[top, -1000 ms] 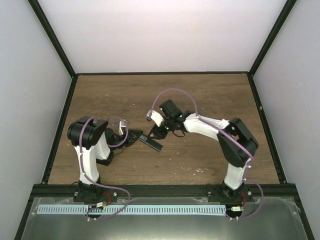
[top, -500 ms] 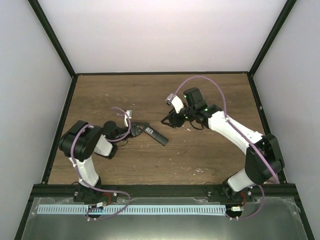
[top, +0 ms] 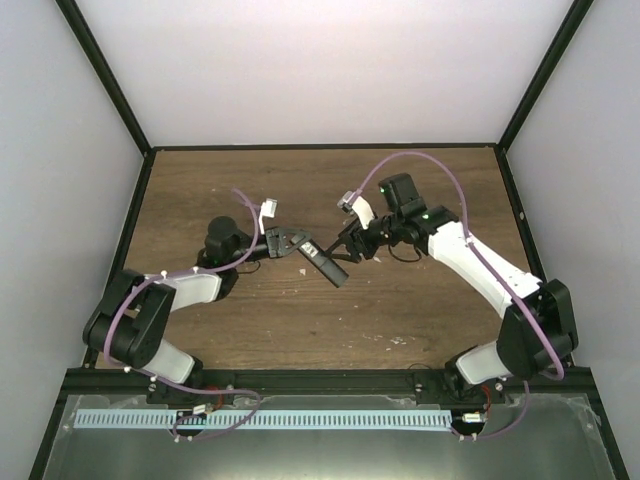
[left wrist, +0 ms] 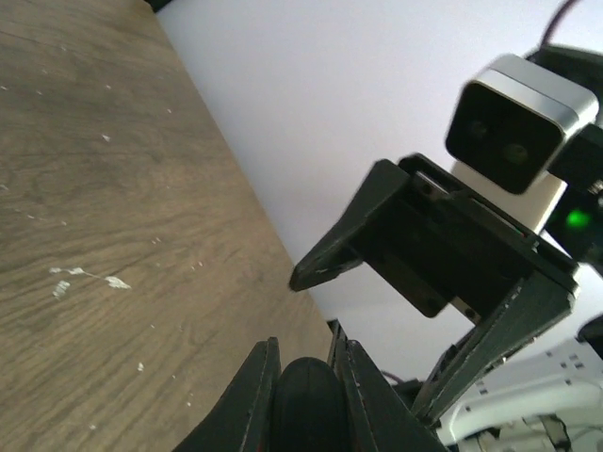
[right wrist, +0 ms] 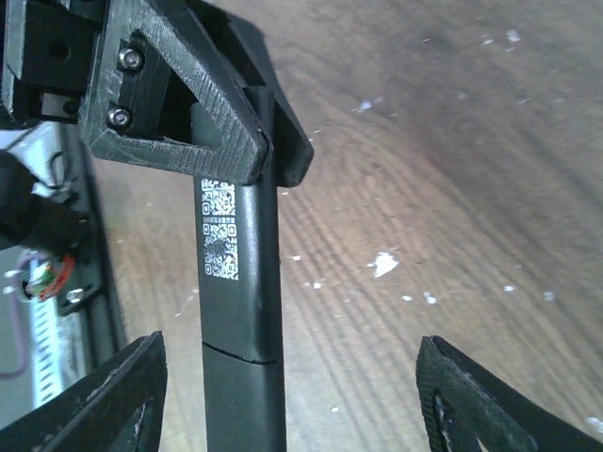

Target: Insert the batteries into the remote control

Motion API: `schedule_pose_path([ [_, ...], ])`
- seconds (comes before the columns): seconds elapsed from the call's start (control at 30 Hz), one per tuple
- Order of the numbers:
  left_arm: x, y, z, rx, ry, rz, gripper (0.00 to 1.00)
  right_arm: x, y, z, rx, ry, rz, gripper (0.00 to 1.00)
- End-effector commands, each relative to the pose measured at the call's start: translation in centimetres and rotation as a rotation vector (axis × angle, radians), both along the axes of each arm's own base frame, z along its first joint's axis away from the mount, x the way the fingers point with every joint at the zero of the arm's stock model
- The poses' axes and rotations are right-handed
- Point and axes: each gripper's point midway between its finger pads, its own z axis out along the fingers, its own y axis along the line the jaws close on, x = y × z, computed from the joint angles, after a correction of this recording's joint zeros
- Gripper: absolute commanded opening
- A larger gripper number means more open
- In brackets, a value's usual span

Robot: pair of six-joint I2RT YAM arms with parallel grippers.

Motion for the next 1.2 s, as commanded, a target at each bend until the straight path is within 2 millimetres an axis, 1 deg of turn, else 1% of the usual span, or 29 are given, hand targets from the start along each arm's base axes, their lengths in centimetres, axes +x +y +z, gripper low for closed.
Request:
schedule_pose_path([
  [0.0, -2.0, -0.6, 0.7, 0.038, -0.016, -0.123, 0.04, -1.7, 0.9, 1.3, 0.052, 0.100, 0.098, 0.64],
  [0.07, -2.5, -0.6, 0.9, 0.042, -0.029, -0.148, 0.04, -2.3, 1.0, 1.5, 0.072, 0.110, 0.125, 0.64],
  [0.2, -3.2, -0.6, 1.7, 0.045, -0.066, -0.176, 0.05, -3.5, 1.4, 2.4, 0.142, 0.115, 0.183, 0.64],
  [0.33, -3.8, -0.5, 2.9, 0.037, -0.111, -0.191, 0.05, -4.1, 1.7, 1.6, 0.143, 0.183, 0.216, 0.62],
  [0.5, -4.3, -0.5, 4.0, 0.028, -0.150, -0.217, 0.05, -4.4, 1.8, 1.0, 0.144, 0.217, 0.238, 0.60],
  [0.6, -4.6, -0.6, 4.5, 0.023, -0.165, -0.233, 0.05, -4.6, 2.0, 1.0, 0.160, 0.230, 0.256, 0.58],
  [0.73, -4.9, -0.9, 4.6, 0.024, -0.168, -0.257, 0.05, -5.5, 2.6, 1.3, 0.196, 0.248, 0.309, 0.53],
  [0.87, -5.1, -1.1, 4.9, 0.025, -0.180, -0.258, 0.05, -6.3, 3.3, 0.9, 0.191, 0.273, 0.343, 0.49],
  [0.97, -5.2, -1.1, 5.2, 0.029, -0.192, -0.254, 0.05, -6.8, 3.7, 0.7, 0.194, 0.292, 0.365, 0.43],
  [1.17, -5.4, -1.1, 5.1, 0.042, -0.196, -0.260, 0.06, -7.6, 4.2, 0.9, 0.211, 0.305, 0.401, 0.33],
])
